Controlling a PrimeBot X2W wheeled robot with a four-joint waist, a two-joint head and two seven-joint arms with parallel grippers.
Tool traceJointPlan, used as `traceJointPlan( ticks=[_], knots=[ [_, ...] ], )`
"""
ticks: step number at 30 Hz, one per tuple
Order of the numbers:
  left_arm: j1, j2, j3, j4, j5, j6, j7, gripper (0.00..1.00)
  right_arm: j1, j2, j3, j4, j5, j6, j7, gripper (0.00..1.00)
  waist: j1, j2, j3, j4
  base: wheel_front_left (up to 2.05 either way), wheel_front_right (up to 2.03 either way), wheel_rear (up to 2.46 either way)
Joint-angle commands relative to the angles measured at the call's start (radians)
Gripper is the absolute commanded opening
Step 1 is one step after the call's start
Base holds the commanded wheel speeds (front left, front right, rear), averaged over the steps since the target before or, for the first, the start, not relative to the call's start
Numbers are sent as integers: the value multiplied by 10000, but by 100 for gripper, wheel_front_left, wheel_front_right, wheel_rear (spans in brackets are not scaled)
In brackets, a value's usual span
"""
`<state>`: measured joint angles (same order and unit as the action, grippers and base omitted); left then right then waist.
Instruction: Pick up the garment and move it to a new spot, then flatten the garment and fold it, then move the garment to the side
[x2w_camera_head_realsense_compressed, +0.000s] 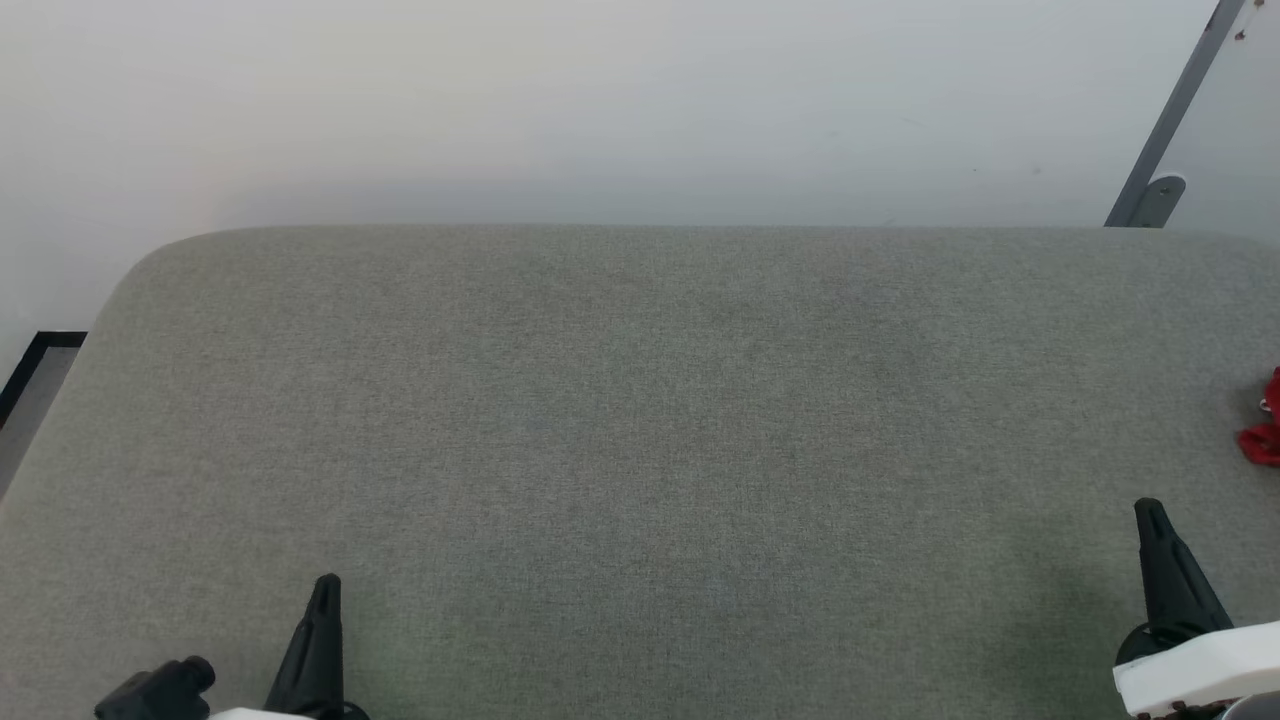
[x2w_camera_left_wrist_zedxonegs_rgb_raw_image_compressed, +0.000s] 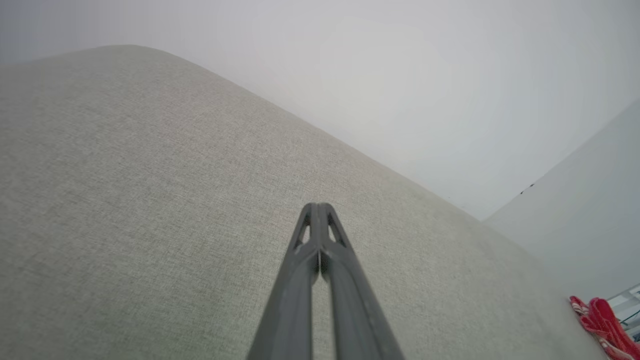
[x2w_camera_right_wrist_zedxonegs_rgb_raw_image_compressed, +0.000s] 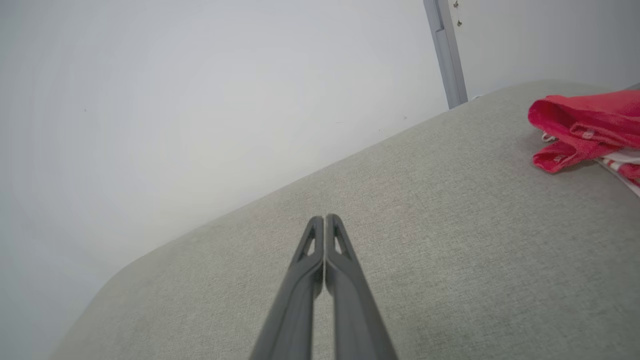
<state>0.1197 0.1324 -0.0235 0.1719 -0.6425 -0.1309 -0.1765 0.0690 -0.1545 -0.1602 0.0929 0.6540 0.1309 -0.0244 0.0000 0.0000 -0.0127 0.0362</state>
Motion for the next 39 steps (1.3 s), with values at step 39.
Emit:
traceJointPlan(
  ticks=[39],
  knots=[
    [-1295, -231, 542, 264, -4965, 1, 1281, 0, -1042, 479, 220, 661, 4737, -1, 702, 0, 0, 0, 58, -133, 0, 0, 0]
  ],
)
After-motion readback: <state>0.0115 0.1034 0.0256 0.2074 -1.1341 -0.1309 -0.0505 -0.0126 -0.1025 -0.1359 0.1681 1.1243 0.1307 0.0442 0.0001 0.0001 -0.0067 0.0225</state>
